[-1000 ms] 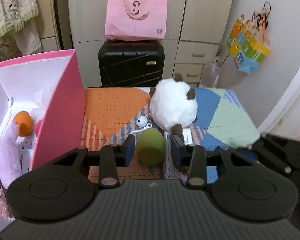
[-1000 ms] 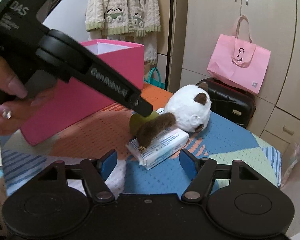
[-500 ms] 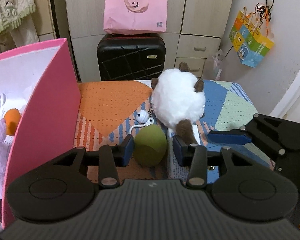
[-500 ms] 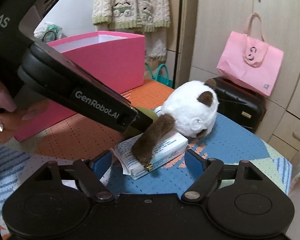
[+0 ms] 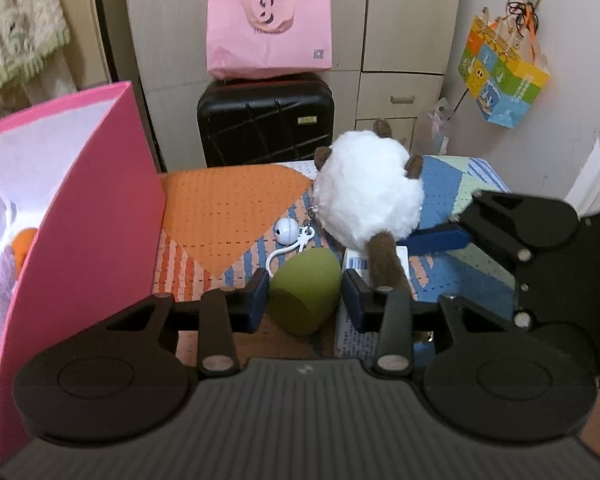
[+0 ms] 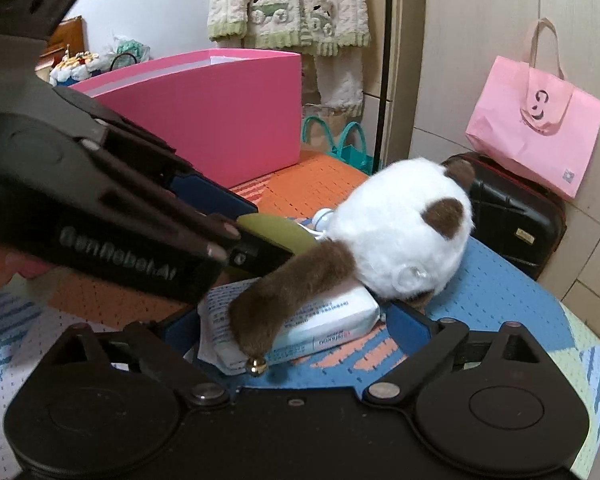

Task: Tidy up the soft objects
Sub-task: 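Grasp the green sponge with the left gripper while the right gripper grasps the soap bar, then carry the sponge and soap bar with both grippers over the pink box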

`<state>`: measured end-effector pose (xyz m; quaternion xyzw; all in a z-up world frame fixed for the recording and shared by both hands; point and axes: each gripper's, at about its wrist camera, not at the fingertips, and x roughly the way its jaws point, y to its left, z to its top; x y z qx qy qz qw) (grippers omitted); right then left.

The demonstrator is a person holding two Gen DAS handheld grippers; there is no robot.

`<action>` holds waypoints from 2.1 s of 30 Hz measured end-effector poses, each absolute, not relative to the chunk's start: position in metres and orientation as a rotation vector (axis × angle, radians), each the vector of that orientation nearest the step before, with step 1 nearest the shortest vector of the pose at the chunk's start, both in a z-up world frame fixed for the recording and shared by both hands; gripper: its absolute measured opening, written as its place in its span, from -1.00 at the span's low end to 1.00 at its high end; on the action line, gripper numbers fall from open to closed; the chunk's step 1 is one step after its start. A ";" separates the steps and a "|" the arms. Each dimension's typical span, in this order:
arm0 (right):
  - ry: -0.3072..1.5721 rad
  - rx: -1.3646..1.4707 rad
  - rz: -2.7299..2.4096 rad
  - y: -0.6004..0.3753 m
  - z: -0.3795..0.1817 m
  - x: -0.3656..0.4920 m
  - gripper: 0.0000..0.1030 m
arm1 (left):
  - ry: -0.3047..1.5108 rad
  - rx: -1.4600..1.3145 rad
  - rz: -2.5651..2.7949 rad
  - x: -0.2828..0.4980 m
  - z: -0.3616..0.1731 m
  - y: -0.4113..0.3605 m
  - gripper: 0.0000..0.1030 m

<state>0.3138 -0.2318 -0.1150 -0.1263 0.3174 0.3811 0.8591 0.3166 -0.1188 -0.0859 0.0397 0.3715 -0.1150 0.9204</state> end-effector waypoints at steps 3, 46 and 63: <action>0.668 -0.273 0.793 -0.228 -0.113 0.312 0.80 | 0.743 0.099 -0.230 0.311 -0.085 -0.121 -0.31; 0.762 -0.088 0.499 -0.261 -0.084 0.146 0.70 | 0.669 -0.026 -0.453 0.168 -0.047 -0.067 -0.34; 0.747 -0.055 0.680 -0.209 -0.024 0.113 0.70 | 0.840 -0.071 -0.552 0.136 -0.030 0.001 -0.34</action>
